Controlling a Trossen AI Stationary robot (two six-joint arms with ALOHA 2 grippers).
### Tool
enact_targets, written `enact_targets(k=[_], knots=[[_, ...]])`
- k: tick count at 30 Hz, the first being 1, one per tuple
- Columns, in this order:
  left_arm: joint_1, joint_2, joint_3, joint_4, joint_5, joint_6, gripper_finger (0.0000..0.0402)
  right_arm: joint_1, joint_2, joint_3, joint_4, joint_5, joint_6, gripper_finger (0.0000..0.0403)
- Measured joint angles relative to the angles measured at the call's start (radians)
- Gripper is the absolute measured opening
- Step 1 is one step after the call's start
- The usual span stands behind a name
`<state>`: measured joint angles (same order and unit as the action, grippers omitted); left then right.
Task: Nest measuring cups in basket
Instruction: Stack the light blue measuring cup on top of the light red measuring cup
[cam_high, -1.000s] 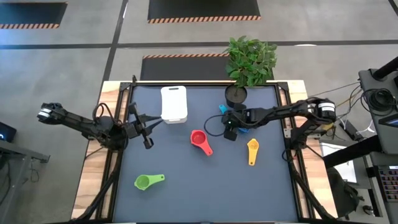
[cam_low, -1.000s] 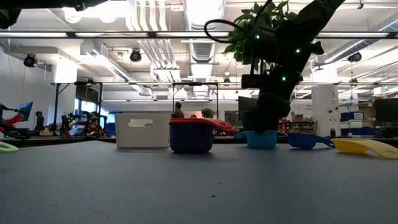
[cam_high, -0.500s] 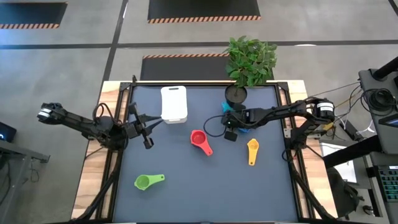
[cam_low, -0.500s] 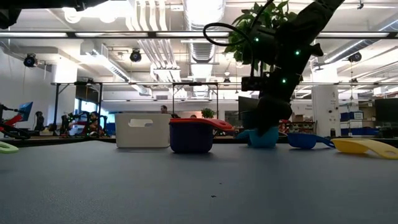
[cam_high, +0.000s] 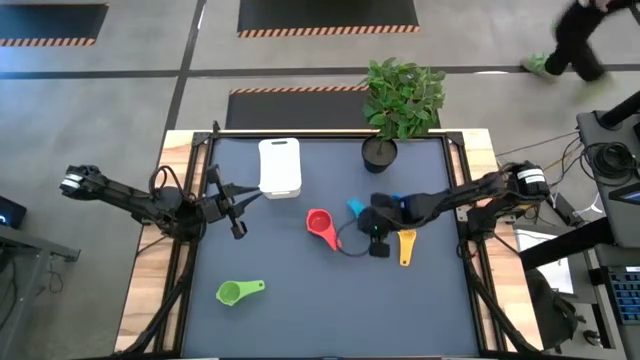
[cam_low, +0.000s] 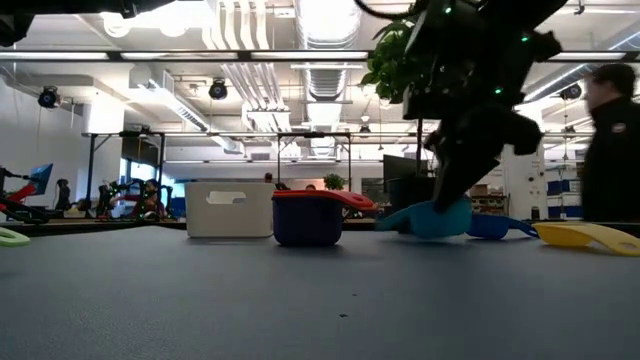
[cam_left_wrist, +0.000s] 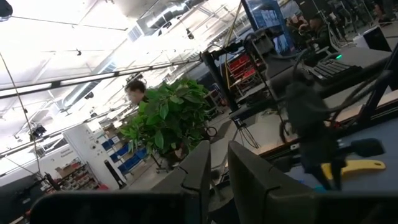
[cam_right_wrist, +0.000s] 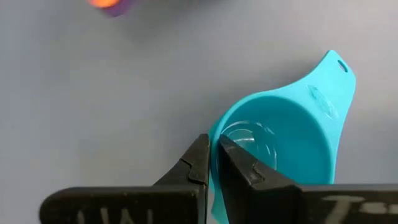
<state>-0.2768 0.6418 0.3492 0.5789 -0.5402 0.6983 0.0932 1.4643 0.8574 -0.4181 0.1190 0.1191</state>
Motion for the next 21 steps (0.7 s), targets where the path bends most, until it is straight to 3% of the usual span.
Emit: enact_targets(k=[8,12,16,21], knots=[[0.000,0.004,0.000,0.001,0.000,0.000,0.0038,0.200,0.000,0.000,-0.012,-0.045,0.138,0.0013],[0.000,0.006,0.000,0.003,0.000,0.000,0.0038,0.279,0.000,0.000,-0.013,0.029,0.188,0.0013],[0.000,0.006,0.000,0.004,0.000,0.000,0.0038,0.299,0.000,0.000,-0.013,0.082,0.235,0.0025],[0.000,0.006,0.000,0.008,0.000,0.000,0.0038,0.297,0.000,0.000,-0.016,0.091,0.274,0.0072]])
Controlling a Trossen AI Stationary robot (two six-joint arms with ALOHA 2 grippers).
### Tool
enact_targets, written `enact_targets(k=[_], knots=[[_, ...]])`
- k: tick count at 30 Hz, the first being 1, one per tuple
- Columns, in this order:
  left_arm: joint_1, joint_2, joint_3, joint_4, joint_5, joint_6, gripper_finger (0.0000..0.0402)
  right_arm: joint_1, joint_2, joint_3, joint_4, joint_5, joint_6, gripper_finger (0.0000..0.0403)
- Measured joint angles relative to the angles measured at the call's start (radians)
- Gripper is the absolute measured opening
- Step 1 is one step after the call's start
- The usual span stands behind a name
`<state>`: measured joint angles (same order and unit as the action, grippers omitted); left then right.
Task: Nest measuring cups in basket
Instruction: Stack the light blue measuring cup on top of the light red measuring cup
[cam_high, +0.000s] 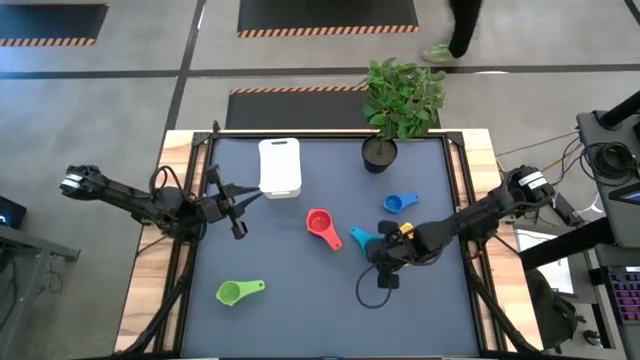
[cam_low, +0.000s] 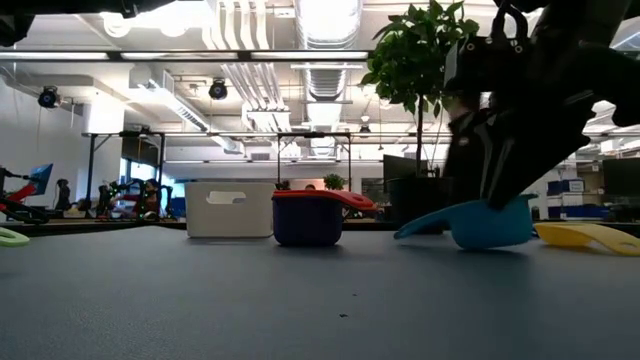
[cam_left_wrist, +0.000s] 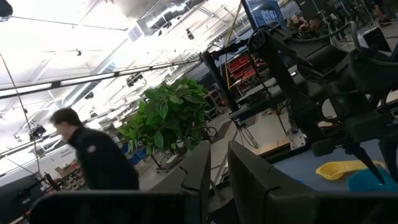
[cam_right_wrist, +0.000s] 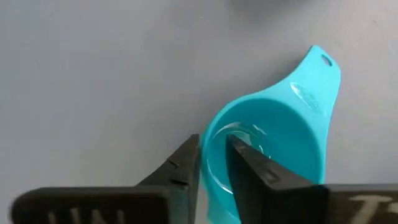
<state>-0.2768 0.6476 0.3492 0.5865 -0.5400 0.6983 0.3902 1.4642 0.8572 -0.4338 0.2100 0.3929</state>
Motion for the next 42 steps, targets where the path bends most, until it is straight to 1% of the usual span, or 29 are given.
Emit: enact_targets(k=[3,6,8,11,14,17,19,25,29,31,35,36,39,42], knots=[[0.000,0.000,0.000,0.000,0.000,0.000,0.0038,0.000,-0.008,0.007,-0.029,-0.001,0.008,0.0100],[0.000,0.000,0.000,0.001,0.000,0.000,0.0038,0.000,-0.031,0.046,-0.070,-0.001,0.023,0.0119],[0.000,0.000,0.000,0.001,0.000,0.000,0.0038,0.000,-0.046,0.078,-0.101,-0.003,0.042,0.0127],[0.000,0.001,0.000,0.001,0.000,0.000,0.0038,0.000,-0.054,0.124,-0.134,-0.021,0.092,0.0127],[0.000,0.002,0.000,0.001,0.000,0.000,0.0038,0.002,-0.054,0.148,-0.108,-0.116,0.140,0.0114],[0.000,0.002,0.000,0.001,0.000,0.000,0.0038,0.005,-0.036,0.144,-0.057,-0.223,0.186,0.0090],[0.000,0.002,0.000,0.001,0.000,0.000,0.0038,0.007,-0.019,0.134,-0.061,-0.264,0.204,0.0070],[0.000,0.002,0.000,0.000,0.000,0.000,0.0038,0.018,0.025,0.087,-0.062,-0.271,0.213,0.0015],[0.000,0.002,0.000,0.000,0.000,0.000,0.0038,0.017,0.030,0.053,-0.064,-0.262,0.218,0.0009],[0.000,0.002,0.000,0.000,0.000,0.000,0.0038,0.017,0.030,0.039,-0.086,-0.228,0.224,0.0009],[0.000,0.002,0.000,0.000,0.000,0.000,0.0038,0.015,0.030,0.028,-0.192,-0.109,0.236,0.0009],[0.000,0.002,0.000,0.000,0.000,0.000,0.0038,0.015,0.030,0.028,-0.229,-0.068,0.236,0.0009],[0.000,0.002,0.000,0.001,0.000,0.000,0.0038,0.015,0.025,0.027,-0.322,0.105,0.254,0.0009],[0.000,0.002,0.000,0.001,0.000,0.000,0.0038,0.015,0.008,0.027,-0.342,0.223,0.263,0.0009]])
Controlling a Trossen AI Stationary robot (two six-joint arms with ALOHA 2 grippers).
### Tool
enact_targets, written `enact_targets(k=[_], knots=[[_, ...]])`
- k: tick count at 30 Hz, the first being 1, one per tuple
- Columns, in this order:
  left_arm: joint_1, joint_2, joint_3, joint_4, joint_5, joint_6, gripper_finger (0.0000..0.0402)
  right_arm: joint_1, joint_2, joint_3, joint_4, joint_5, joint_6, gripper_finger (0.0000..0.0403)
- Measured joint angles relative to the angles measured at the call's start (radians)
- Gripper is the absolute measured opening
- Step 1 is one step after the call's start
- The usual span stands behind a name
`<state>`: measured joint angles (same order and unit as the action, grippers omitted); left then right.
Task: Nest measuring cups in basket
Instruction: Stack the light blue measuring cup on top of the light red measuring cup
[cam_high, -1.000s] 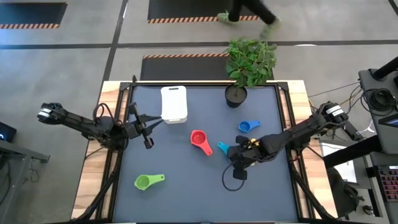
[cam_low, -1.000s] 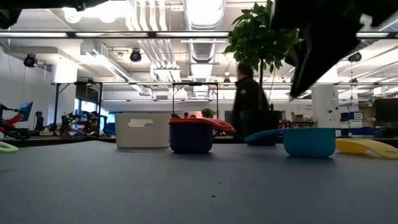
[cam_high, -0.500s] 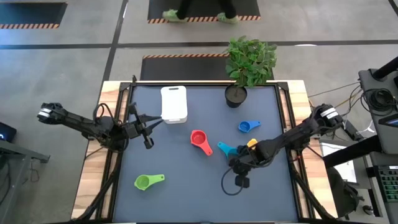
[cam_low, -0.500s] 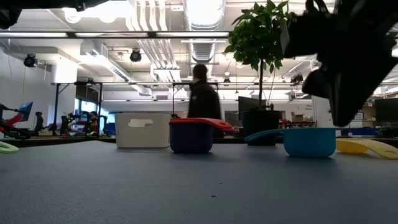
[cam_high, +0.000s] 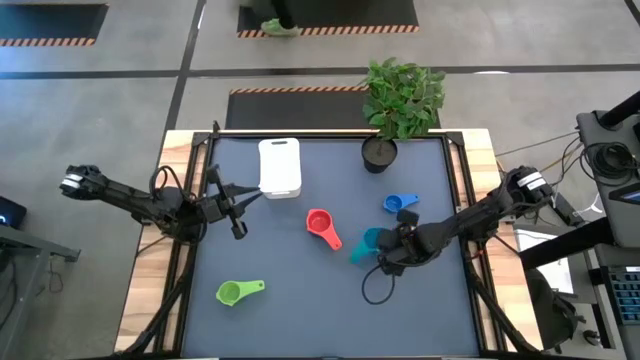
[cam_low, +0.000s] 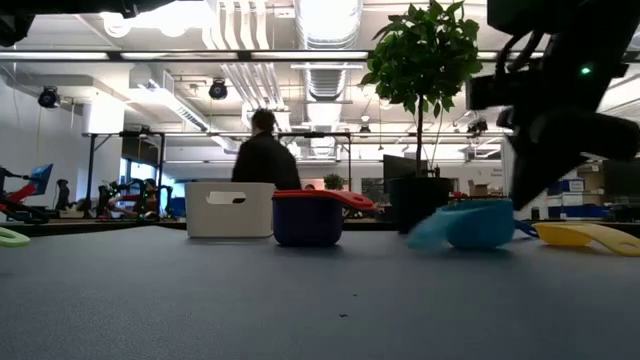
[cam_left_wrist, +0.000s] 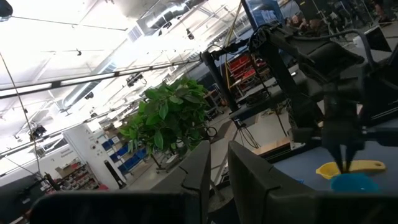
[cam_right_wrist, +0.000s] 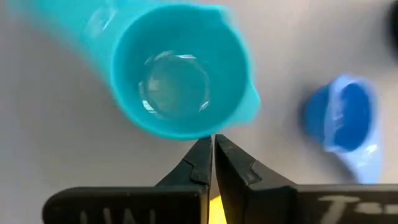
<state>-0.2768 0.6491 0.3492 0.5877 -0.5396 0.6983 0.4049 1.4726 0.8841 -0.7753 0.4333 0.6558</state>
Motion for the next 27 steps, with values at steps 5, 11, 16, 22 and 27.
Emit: enact_targets(k=[5,11,16,22,27], knots=[[0.000,0.000,0.000,0.001,0.000,0.000,0.0038,-0.004,-0.030,0.016,-0.002,0.009,0.018,0.0009],[0.000,-0.001,0.000,0.003,0.000,0.001,0.0038,-0.023,-0.043,0.067,0.012,-0.056,0.050,0.0009],[0.000,0.000,0.000,0.003,0.000,0.016,0.0038,-0.033,-0.043,0.091,0.077,-0.087,0.003,0.0013],[0.000,0.000,0.000,0.003,0.000,0.018,0.0038,-0.037,-0.043,0.092,0.169,-0.103,-0.060,0.0065],[0.000,0.000,0.000,0.003,0.000,0.019,0.0038,-0.044,-0.018,0.091,0.190,-0.069,-0.090,0.0130]])
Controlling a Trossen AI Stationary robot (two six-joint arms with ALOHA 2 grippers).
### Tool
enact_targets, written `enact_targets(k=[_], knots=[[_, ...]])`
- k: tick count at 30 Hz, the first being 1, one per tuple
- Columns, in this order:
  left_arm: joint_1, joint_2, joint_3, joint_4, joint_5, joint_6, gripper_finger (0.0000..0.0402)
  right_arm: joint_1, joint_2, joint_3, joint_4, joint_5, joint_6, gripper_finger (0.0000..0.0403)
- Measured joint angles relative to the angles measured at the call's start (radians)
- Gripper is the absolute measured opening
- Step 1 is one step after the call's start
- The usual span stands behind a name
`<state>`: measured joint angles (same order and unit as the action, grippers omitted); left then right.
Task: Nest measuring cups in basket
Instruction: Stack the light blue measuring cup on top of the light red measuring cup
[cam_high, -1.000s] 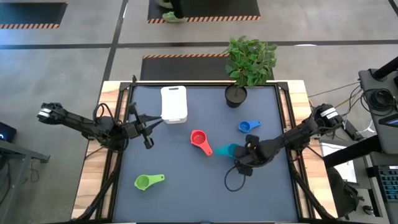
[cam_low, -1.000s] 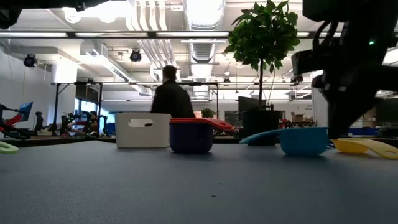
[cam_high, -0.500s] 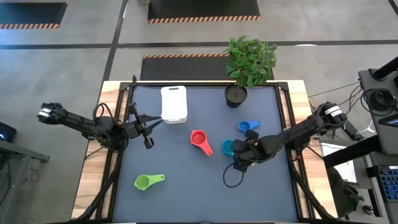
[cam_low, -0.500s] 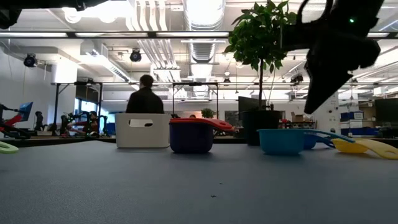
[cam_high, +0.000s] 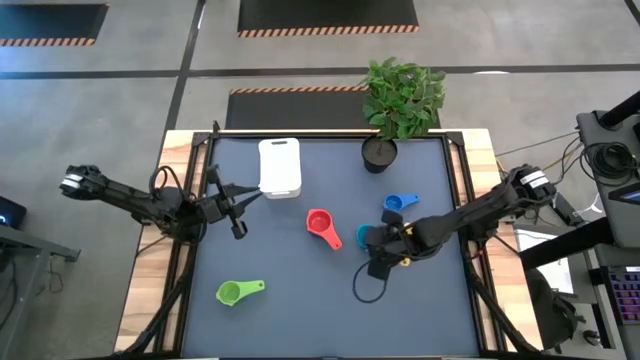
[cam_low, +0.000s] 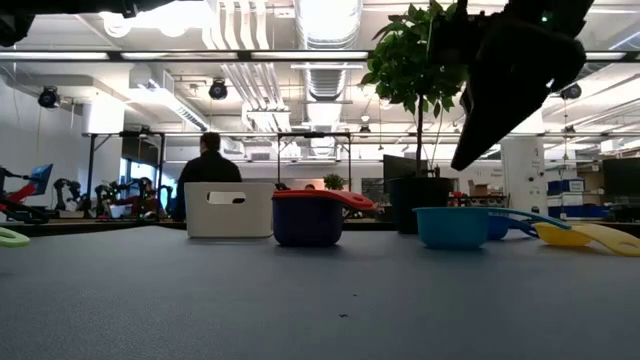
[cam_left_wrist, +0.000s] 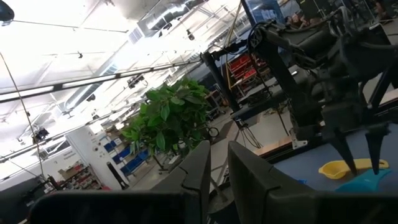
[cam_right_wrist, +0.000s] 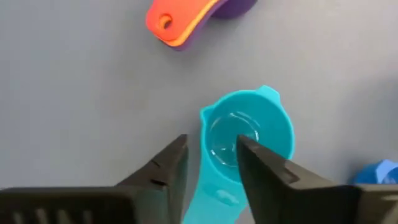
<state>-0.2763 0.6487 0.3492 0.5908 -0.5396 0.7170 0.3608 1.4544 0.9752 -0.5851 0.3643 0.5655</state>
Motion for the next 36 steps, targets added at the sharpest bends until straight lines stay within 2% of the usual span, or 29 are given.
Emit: enact_targets(k=[5,9,16,26,32,36], knots=[[0.000,-0.001,0.000,-0.001,0.000,0.000,0.0038,-0.009,0.048,0.000,0.020,0.003,-0.041,0.0178],[0.000,-0.001,0.000,-0.001,0.000,0.000,0.0038,-0.016,0.090,0.000,0.030,0.003,-0.054,0.0181],[0.000,0.000,0.000,0.000,0.000,0.000,0.0038,-0.017,0.153,-0.001,0.030,0.003,-0.057,0.0132],[0.000,0.000,0.000,-0.001,0.000,0.000,0.0038,-0.017,0.175,-0.001,0.030,0.002,-0.082,0.0020],[0.000,-0.001,0.000,0.000,0.000,0.000,0.0038,-0.021,0.133,0.007,-0.002,-0.006,-0.092,0.0015],[0.000,-0.001,0.000,0.000,0.000,0.000,0.0038,-0.056,0.116,0.091,-0.092,-0.005,-0.126,0.0014]])
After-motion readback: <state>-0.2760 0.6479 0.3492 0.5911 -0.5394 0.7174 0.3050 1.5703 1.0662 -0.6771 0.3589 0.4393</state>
